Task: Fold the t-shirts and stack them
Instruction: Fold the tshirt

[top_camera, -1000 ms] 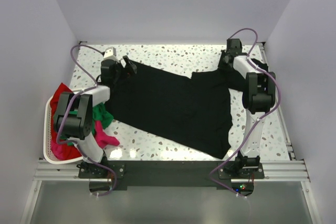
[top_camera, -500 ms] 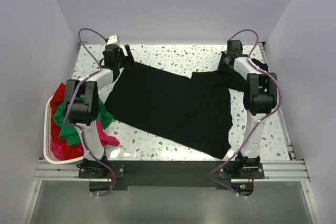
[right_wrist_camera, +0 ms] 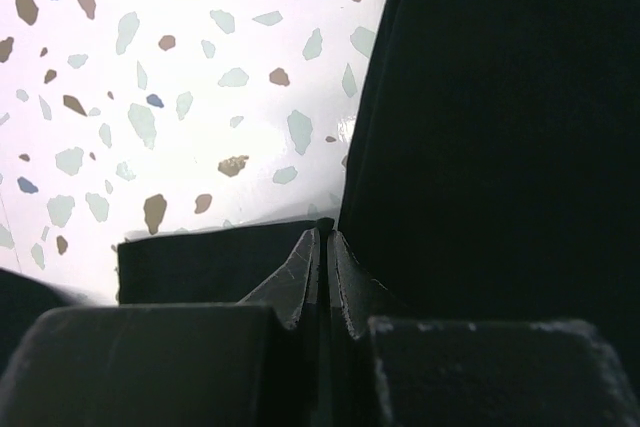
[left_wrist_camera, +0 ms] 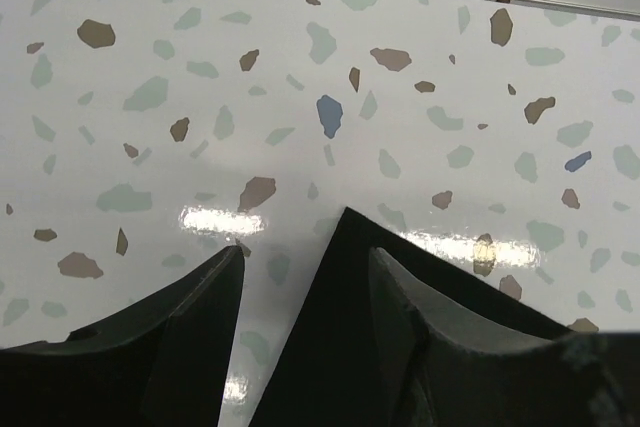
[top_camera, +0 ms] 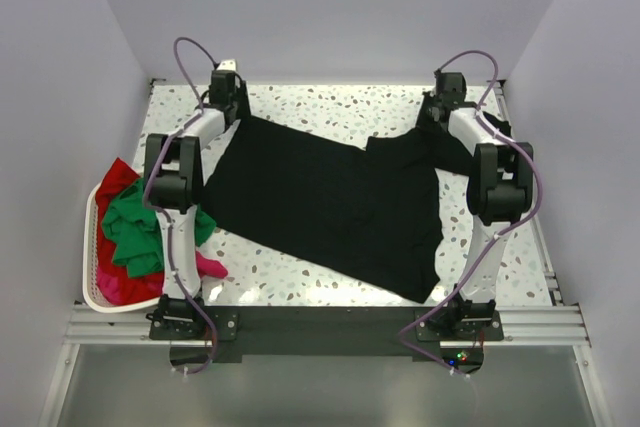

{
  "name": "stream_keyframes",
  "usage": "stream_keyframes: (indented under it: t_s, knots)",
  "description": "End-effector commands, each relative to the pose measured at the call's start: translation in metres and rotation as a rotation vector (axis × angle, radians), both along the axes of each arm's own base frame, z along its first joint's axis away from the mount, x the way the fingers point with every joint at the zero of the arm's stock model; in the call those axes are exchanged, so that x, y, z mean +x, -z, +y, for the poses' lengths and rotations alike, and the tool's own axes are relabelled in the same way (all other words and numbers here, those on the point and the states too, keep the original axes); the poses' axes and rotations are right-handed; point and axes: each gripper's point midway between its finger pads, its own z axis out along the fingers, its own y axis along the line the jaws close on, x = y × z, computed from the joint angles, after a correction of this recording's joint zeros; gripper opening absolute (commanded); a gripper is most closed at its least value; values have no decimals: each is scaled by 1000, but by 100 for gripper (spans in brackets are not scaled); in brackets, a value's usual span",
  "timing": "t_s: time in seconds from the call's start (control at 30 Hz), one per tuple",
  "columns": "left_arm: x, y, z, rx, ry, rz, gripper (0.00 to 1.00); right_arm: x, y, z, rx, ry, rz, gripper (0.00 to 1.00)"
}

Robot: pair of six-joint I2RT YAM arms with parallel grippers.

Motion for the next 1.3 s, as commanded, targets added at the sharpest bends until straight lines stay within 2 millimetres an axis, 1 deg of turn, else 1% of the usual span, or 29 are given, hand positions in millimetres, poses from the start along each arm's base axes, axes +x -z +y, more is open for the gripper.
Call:
stream_keyframes:
  t_s: [0.0,0.03,0.1,0.13,0.2,0.23,0.4,0.43,0.5,0.53,0.57,0.6,0.63,0.67,0.7,0.8,1.0,1.03,1.1,1.13,1.2,1.27]
  knots:
    - [12,-3,6,44,32,15,57,8,-26,6,27,-20,-76,0]
    - [17,-8,5,45,33,6,56,8,-25,7,28,-22,-76,0]
    - [17,4,6,53,34,41,56,8,-25,7,30,-22,-74,0]
    - [20,0,6,55,38,36,56,8,-24,7,30,-22,-72,0]
    - [19,10,4,53,51,70,56,8,-24,8,34,-24,-74,0]
    - [21,8,1,49,64,70,56,8,-24,8,36,-26,-75,0]
    - [20,14,-3,44,92,93,56,8,-23,9,39,-27,-73,0]
    - [21,14,-8,32,109,90,55,8,-23,9,41,-26,-72,0]
    - [21,19,-10,29,116,104,55,8,-22,9,42,-27,-70,0]
    - [23,17,-12,26,121,99,55,8,-22,9,43,-26,-70,0]
    - [23,19,-12,25,126,109,55,8,-22,9,43,-26,-70,0]
    - [23,27,-15,25,136,124,55,8,-22,10,43,-28,-72,0]
    - [26,23,-17,20,142,118,55,8,-23,9,43,-26,-73,0]
    - [24,32,-16,23,142,146,54,8,-22,9,43,-26,-72,0]
    - [26,30,-17,24,141,143,54,7,-22,9,41,-26,-70,0]
    - [24,39,-15,27,129,165,51,7,-23,9,42,-25,-72,0]
    - [22,43,-16,21,130,171,39,7,-21,9,42,-25,-67,0]
    - [22,43,-16,24,128,171,33,7,-22,9,42,-25,-70,0]
    - [23,41,-15,24,123,160,27,7,-22,9,43,-24,-70,0]
    - [23,41,-15,22,123,157,22,7,-23,9,43,-24,-73,0]
    - [23,41,-15,23,124,157,15,6,-25,9,45,-24,-76,0]
    - [22,42,-15,25,125,162,11,5,-27,9,43,-24,-78,0]
